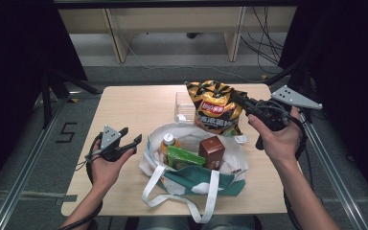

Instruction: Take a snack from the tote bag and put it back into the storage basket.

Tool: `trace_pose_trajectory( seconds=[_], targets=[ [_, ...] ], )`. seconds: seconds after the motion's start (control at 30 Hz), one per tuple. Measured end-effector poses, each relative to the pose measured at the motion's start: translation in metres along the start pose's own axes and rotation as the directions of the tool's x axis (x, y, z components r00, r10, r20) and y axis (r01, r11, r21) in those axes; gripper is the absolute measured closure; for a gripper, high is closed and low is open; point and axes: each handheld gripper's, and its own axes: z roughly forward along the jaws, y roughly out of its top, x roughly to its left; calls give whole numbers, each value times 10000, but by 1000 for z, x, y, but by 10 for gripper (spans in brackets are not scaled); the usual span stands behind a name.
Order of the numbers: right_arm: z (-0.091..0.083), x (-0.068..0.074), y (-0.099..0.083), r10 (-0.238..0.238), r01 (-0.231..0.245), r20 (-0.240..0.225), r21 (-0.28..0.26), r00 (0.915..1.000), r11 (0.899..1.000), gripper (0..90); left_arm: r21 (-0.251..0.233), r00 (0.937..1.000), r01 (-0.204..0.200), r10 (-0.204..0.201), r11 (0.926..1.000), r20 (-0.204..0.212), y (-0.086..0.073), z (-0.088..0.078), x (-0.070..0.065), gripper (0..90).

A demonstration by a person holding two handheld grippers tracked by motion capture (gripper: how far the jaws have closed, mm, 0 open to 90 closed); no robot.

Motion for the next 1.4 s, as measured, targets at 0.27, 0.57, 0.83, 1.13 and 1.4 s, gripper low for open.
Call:
trace_pose_trajectory(
  seconds=[0.27,0.57,0.83,1.13,1.4],
  targets=[
    [-4,-3,5,197,-197,62,-111,9998,9997,900,22,10000,-10,10,10000,-53,0,-1,0,386],
    [-7,-9,7,138,-132,241,-243,9996,9996,900,-28,10000,28,-28,10000,-60,0,-1,1,386],
    [-7,-12,12,105,-90,450,-327,9989,9994,900,-5,10000,-6,6,10000,-46,0,-1,1,386],
    [-5,-19,13,224,-203,645,-337,9977,9992,900,-57,10000,73,-73,10000,-68,0,-1,2,386],
    [-1,-25,12,337,-313,812,-313,9961,9990,900,-69,9999,81,-82,9999,-93,0,-1,3,386]
  ],
)
